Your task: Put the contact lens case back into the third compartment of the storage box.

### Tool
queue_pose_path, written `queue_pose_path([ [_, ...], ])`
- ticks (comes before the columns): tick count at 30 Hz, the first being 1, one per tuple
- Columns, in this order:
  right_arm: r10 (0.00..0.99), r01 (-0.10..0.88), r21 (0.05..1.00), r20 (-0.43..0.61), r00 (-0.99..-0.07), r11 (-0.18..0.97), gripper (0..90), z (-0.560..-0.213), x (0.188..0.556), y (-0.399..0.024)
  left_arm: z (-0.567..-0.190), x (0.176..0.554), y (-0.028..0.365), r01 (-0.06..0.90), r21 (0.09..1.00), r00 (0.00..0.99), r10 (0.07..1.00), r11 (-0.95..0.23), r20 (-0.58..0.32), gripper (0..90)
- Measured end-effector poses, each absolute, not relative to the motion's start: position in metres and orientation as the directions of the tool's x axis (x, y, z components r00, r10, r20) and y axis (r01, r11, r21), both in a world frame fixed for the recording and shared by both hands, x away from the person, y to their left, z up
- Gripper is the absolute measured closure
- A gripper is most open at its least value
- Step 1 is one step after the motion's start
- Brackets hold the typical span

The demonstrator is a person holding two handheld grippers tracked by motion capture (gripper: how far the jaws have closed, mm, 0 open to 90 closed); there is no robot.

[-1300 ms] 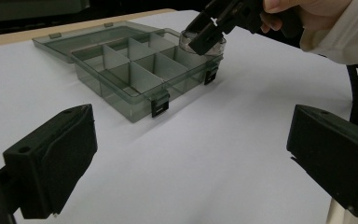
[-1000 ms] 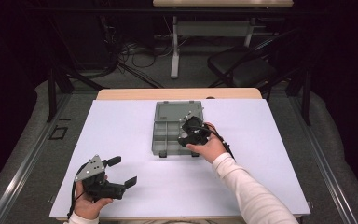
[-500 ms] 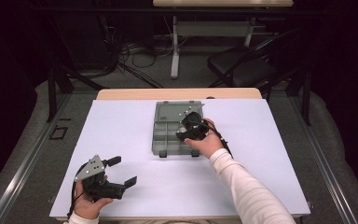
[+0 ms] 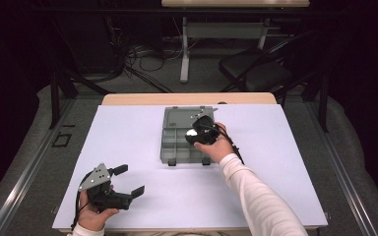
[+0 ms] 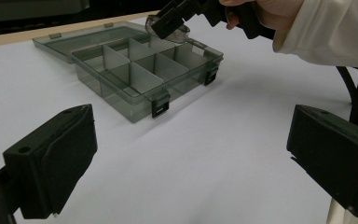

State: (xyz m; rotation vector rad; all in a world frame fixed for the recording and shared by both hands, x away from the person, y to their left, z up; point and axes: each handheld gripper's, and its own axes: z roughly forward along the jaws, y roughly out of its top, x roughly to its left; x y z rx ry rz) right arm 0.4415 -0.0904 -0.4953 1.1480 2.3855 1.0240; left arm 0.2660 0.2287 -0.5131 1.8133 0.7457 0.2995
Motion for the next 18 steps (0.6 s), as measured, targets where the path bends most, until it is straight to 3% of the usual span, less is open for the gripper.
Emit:
queue_pose_path([
  [18, 0.807, 0.559, 0.752, 0.062, -0.588, 0.35, 48.8, -0.504, 0.458, -0.101, -0.513, 0.266, 0.229, 0.344, 0.917, 0.77, 0.62, -0.203, -0.151, 1.6],
])
